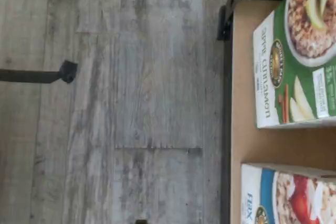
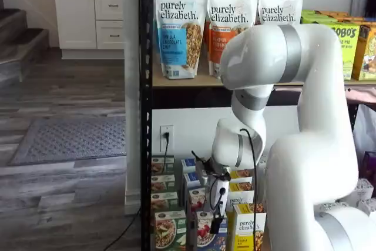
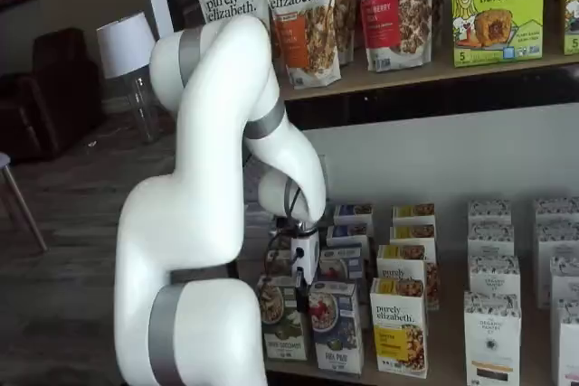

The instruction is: Pick up the blue and white box that is on the bottom shelf, the second box from the left

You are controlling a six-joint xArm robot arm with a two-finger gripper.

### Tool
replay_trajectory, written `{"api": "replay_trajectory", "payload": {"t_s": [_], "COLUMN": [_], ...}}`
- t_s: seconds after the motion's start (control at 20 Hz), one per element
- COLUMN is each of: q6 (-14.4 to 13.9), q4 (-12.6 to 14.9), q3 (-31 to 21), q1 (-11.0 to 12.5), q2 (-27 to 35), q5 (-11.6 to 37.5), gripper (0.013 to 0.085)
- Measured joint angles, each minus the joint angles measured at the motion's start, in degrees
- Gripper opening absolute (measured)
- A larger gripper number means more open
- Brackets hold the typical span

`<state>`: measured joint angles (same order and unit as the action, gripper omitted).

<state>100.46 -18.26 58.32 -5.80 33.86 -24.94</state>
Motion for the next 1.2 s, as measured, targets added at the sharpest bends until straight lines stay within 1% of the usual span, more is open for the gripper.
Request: {"api": "replay_trajectory", "payload": {"t_s": [0.15,0.3,0.7,1.2], "q6": [1.49,2.26,2.05,2.98], "q4": [-1.50,-2.08,-0.92,-1.28], "q3": [1.05,2.58,9.36,14.99], "q1": [0.06,0.37,1.60,2.48], "q2": [1.30,2.52,7.08,11.15], "q5": [1.19,1.11,-1.61,-3.39], "gripper": [0.0850,0.0850,0.0850,0.0850]}}
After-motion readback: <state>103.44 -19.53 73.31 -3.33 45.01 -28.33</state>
